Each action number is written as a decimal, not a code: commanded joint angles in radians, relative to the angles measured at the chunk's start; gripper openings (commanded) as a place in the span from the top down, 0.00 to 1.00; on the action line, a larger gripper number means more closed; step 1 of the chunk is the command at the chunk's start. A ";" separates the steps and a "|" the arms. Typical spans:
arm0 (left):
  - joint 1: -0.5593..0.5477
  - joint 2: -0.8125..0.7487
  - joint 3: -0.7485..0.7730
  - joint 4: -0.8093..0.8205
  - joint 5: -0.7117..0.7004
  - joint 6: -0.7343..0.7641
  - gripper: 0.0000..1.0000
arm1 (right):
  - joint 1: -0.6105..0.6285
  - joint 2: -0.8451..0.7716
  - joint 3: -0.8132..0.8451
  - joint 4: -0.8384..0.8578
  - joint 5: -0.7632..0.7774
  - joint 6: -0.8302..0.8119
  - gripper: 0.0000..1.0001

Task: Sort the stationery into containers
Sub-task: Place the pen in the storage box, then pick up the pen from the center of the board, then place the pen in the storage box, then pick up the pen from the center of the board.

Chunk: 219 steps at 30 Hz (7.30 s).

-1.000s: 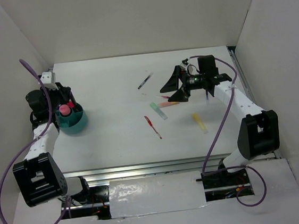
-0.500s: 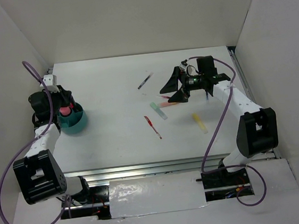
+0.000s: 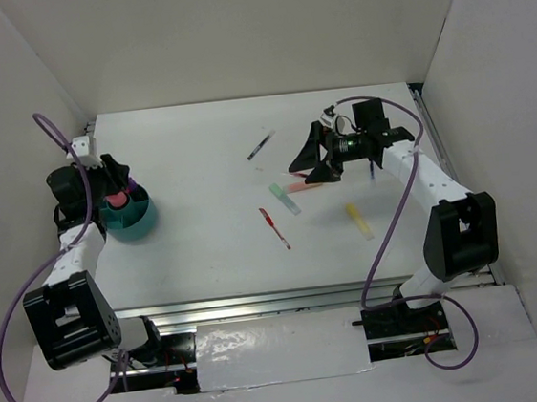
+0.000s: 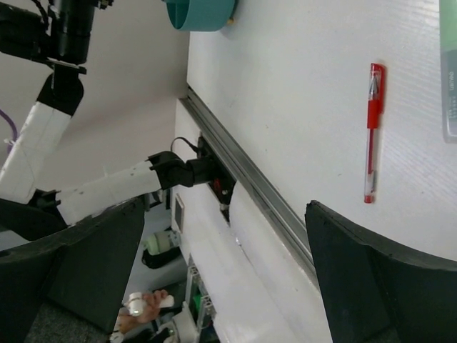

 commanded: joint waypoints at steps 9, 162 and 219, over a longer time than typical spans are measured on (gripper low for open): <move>0.014 -0.200 0.062 -0.050 0.119 0.019 0.38 | -0.040 0.008 0.160 -0.338 0.283 -0.412 0.09; 0.425 -0.147 0.288 -0.774 0.446 0.186 0.90 | 0.344 -0.148 0.124 -0.128 0.141 -0.546 0.37; 0.367 -0.042 0.219 -0.412 0.384 0.113 0.35 | 0.287 0.208 0.284 -0.331 0.623 -0.631 0.36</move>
